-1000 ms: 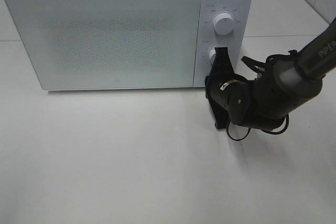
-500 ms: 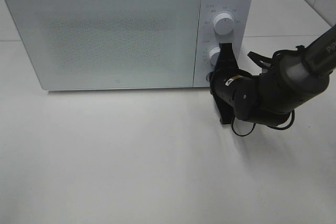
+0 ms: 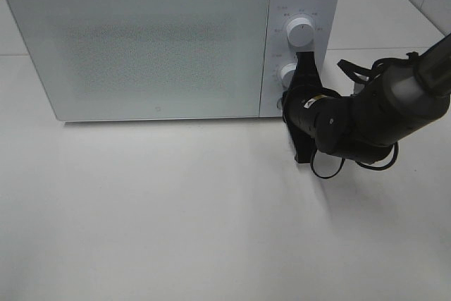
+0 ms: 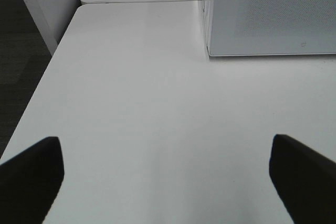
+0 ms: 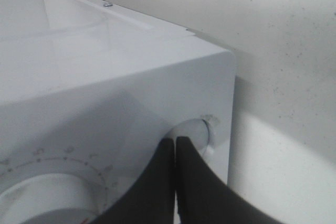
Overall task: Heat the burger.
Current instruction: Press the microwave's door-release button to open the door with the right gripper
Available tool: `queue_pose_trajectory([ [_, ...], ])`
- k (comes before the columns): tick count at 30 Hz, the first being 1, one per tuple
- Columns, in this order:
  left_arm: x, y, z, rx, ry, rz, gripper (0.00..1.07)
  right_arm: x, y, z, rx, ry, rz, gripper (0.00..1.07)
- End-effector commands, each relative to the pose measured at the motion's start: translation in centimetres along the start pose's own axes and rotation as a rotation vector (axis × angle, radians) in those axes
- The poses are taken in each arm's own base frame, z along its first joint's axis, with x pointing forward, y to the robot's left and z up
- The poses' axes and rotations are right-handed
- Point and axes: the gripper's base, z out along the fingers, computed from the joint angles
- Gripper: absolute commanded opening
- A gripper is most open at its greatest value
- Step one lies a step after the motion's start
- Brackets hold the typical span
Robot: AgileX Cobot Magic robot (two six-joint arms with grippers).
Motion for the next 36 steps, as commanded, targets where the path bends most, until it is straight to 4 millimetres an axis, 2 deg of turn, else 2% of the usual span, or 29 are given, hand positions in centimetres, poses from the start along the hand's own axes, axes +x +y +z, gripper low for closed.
queue_pose_trajectory([
  [1,0.1,-0.1,-0.2,0.005,-0.025,-0.01,1.0,-0.9,2.5,0.0,-0.118,-0.056,0.03,0.02],
  [7,0.1,-0.1,-0.2,0.005,-0.025,-0.01,1.0,-1.2,2.4,-0.1,-0.112,-0.086,0.061,0.03],
  [15,0.1,-0.1,-0.2,0.005,-0.025,-0.01,1.0,-1.3,3.3,0.1,-0.178,-0.117,0.074,0.03],
  [29,0.1,-0.1,-0.2,0.005,-0.025,-0.01,1.0,-2.1,5.3,-0.3,-0.391,-0.203,0.058,0.0],
  [31,0.1,-0.1,-0.2,0.005,-0.025,-0.01,1.0,-2.5,5.6,-0.2,-0.411,-0.22,0.056,0.0],
  [36,0.1,-0.1,-0.2,0.005,-0.025,-0.01,1.0,-1.9,6.1,1.0,-0.468,-0.215,0.045,0.0],
])
